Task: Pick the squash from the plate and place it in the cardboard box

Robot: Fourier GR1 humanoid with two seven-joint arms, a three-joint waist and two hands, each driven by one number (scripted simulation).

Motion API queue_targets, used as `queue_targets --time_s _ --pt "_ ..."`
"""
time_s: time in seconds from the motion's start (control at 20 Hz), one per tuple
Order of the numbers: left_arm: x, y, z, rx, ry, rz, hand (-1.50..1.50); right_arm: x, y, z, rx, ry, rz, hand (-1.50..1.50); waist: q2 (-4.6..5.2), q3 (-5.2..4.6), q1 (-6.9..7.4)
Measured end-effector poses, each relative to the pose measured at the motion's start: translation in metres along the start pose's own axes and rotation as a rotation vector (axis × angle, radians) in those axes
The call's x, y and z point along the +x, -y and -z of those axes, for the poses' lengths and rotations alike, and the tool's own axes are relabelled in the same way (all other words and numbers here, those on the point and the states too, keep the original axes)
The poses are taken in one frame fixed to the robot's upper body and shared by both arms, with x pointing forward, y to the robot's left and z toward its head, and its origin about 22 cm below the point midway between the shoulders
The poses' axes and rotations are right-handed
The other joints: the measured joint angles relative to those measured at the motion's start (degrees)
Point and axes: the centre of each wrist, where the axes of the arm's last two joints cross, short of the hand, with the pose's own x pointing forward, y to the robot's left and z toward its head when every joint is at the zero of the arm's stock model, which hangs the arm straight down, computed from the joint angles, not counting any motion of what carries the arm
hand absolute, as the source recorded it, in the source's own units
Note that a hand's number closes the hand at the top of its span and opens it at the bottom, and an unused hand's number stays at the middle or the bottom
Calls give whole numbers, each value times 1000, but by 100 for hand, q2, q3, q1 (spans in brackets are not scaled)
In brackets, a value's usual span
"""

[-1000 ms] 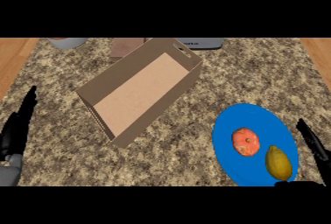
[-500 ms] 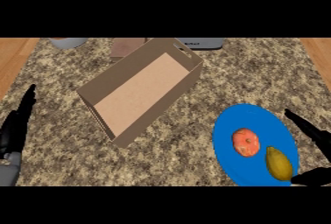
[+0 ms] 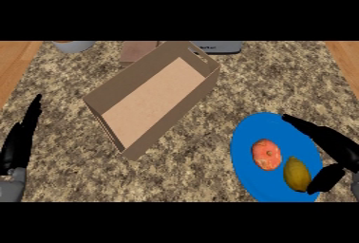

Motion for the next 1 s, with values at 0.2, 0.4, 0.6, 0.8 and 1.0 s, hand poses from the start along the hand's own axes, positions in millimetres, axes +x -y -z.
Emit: queue_targets --time_s 0.2,0.4,0.6,0.8,1.0 --pt "0 -2 2 1 -3 -2 0 12 -1 14 28 -30 -33 -150 -3 -1 -12" --pt "3 -3 2 3 -3 -3 0 18 -11 24 44 -34 -47 -150 -5 -1 -20" --pt "5 -4 0 5 -7 -3 0 23 -15 27 49 -39 -50 -150 -6 0 -25" --pt "7 -1 2 6 -6 -1 0 29 -23 29 54 -14 -35 -150 -7 -2 -33" --pt "5 -4 1 7 -8 -2 0 42 -22 26 66 24 -22 -150 -6 4 -36"
